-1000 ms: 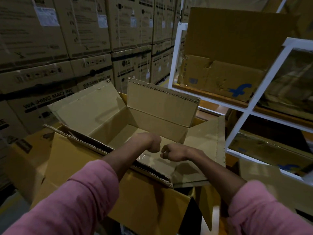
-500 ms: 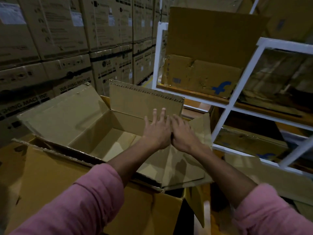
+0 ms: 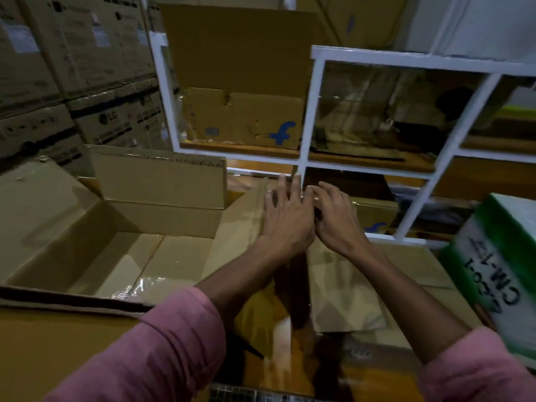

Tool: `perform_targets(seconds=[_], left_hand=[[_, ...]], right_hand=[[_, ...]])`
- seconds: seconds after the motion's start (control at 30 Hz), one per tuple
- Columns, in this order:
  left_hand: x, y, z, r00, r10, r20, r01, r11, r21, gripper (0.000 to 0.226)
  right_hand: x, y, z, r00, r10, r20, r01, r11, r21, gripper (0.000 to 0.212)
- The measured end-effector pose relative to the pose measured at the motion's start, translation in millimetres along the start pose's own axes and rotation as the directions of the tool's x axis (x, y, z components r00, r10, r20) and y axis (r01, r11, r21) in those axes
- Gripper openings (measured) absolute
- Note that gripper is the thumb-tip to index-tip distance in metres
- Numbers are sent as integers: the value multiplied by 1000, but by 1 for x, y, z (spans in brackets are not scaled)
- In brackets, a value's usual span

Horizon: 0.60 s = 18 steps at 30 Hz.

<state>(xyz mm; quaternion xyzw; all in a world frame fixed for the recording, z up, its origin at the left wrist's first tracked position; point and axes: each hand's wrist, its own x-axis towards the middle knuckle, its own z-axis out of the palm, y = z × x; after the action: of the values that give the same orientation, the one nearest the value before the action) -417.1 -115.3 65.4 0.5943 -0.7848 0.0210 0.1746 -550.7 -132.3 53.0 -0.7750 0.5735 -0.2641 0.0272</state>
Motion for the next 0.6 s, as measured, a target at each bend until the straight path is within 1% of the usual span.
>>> perform_targets(seconds=[0.1,0.17,0.27,0.3,0.37,0.43,0.5,0.6], left_hand=[[5,45,32,998,10,54,-9,1000,-16,68],[3,68,59,991,2,137,-1,1000,-7,72],[-7,90,102,958,-49,282,63,997,-42,75],[-11,96,117,941,-76,331,100,993,-58,75],[-19,105,143,897,-135,422,165,986,-36,76],[-26,115,168,852,-183,490,209,978,1,77],[-33,123,186,822,-213,529,252,968,-2,78],[-37,127,204,807,-256,533,297,955,8,78]], right_hand=[[-23,58,-9,997,77,31,-76,997,-32,55],[-43,99,-9,988,139,70,-136,990,-36,54],[-75,165,0,953,245,179,-236,969,-70,72],[-86,186,4,933,286,217,-274,958,-84,73],[-111,226,9,889,364,279,-341,931,-127,67],[-139,257,10,834,444,327,-405,896,-183,71],[-165,285,8,769,516,378,-471,856,-211,69],[-189,312,3,693,579,430,-507,815,-279,75]])
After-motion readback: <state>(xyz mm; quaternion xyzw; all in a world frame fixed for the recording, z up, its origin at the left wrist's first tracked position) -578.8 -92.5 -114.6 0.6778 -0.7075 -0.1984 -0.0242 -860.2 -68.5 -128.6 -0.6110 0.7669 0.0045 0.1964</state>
